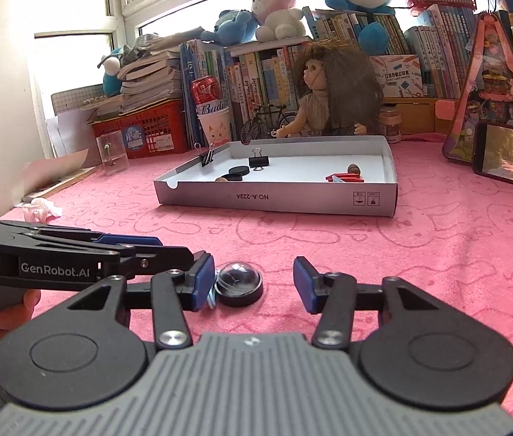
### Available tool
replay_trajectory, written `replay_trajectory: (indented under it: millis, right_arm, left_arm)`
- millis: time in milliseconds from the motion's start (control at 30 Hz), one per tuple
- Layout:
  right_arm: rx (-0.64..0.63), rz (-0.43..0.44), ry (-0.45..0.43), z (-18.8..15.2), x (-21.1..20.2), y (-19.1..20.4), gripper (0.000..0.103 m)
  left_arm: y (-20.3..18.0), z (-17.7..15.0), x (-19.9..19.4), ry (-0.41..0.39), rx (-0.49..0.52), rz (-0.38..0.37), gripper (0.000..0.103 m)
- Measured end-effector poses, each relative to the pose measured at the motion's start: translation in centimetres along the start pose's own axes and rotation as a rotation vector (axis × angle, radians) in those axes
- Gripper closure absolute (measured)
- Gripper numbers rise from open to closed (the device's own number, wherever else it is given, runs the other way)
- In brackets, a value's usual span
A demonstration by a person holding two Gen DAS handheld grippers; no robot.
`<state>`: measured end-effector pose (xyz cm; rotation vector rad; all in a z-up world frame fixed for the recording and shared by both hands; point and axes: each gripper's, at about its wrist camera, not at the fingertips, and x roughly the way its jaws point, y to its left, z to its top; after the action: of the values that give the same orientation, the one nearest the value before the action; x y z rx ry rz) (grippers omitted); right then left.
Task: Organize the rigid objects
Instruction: 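Grasp the grey round lid with the left gripper while the right gripper reaches the glass ball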
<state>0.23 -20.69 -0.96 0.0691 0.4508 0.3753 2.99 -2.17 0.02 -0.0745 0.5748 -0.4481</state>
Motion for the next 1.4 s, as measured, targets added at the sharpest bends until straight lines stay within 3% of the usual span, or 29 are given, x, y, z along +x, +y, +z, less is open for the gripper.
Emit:
replay_trajectory:
  millis: [167, 233, 633, 767, 900, 1400]
  right_arm:
    - [0.024, -0.008, 0.006, -0.2, 0.1, -0.1, 0.052]
    - [0.031, -0.009, 0.009, -0.2, 0.2, -0.3, 0.051]
    - [0.021, 0.007, 0.005, 0.1, 1.0, 0.5, 0.054]
    - [0.024, 0.005, 0.009, 0.1, 1.4, 0.7, 0.057]
    - [0.031, -0.007, -0.002, 0.1, 1.3, 0.9, 0.069]
    - [0.066, -0.035, -0.038, 0.7, 0.6, 0.2, 0.072]
  left_arm:
    - [0.2, 0.2, 1.1, 0.012, -0.048, -0.011, 0.06]
    - [0.4, 0.3, 1.2, 0.014, -0.064, -0.025, 0.073]
    - [0.8, 0.2, 0.4, -0.023, -0.005, 0.125, 0.073]
    - [1.2, -0.1, 0.2, -0.026, -0.019, 0.128, 0.073]
    - [1.2, -0.2, 0.2, -0.028, -0.013, 0.131, 0.073]
    - [1.2, -0.2, 0.2, -0.029, -0.019, 0.13, 0.073]
